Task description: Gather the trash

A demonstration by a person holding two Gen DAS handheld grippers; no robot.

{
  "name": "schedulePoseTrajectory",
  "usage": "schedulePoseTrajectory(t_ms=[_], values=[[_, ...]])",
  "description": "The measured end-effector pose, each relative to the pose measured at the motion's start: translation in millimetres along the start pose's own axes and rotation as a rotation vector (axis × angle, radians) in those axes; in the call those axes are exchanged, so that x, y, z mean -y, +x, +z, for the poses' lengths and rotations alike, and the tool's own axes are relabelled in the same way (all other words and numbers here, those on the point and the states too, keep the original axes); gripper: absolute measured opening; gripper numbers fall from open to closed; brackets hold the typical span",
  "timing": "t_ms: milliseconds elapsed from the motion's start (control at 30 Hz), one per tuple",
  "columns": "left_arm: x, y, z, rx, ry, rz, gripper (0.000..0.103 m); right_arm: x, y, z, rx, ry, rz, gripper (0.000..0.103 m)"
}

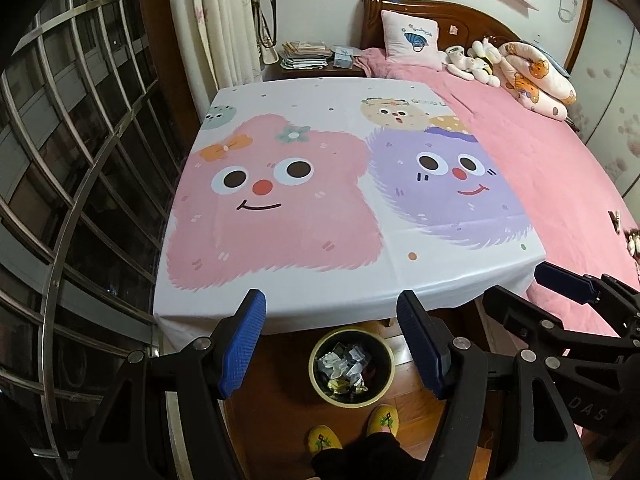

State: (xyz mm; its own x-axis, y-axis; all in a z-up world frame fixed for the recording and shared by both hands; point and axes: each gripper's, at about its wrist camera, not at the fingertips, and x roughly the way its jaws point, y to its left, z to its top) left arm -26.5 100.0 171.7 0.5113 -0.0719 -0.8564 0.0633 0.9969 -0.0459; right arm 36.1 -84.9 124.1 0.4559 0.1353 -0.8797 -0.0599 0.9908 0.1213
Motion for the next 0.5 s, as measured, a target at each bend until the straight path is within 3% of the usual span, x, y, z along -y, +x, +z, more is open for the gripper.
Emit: schedulePoseTrajectory(t_ms=[500], values=[[4.1, 5.0, 8.9, 0.001, 0.011, -0.005, 0.069, 9.9, 4.2, 8.3, 0.012, 0.018, -0.021, 0.068]])
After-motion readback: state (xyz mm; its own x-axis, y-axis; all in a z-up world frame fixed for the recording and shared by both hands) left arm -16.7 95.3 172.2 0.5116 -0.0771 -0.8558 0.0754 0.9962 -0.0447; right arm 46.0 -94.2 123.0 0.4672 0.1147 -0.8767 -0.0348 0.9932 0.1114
